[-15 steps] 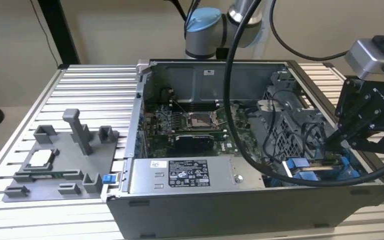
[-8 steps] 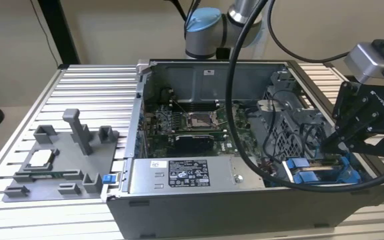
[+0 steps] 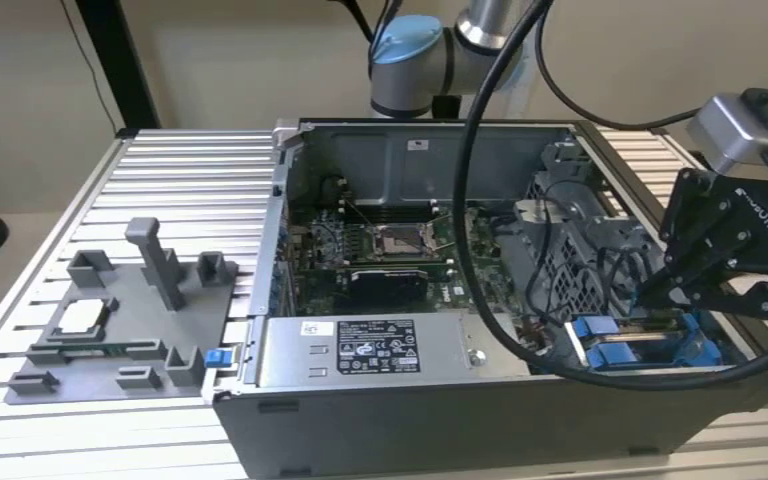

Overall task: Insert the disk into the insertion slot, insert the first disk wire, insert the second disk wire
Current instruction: 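Insert the second disk wire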

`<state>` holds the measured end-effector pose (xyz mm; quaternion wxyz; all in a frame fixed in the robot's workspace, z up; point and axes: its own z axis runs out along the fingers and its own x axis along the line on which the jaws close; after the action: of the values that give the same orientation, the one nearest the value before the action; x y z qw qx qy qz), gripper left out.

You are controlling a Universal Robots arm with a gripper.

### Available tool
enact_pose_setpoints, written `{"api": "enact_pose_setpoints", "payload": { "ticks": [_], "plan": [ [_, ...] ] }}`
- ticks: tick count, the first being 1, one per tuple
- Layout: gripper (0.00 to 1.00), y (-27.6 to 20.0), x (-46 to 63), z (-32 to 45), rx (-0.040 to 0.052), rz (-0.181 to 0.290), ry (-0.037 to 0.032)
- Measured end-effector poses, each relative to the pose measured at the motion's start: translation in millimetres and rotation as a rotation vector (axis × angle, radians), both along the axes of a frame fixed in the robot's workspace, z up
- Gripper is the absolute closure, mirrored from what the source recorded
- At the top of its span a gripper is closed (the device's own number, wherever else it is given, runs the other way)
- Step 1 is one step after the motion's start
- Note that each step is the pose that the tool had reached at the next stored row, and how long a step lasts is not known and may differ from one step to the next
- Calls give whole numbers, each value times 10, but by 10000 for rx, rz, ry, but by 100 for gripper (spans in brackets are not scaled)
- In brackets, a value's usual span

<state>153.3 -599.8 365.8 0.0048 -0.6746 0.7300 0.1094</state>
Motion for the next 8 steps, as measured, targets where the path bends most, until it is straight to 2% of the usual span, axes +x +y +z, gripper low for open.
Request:
{"api": "enact_pose_setpoints", "payload": {
  "ticks": [5, 8],
  "plan": [
    [100, 0, 5, -82, 62, 1, 0],
    [100, 1, 6, -87, 87, 1, 0]
  ]
}}
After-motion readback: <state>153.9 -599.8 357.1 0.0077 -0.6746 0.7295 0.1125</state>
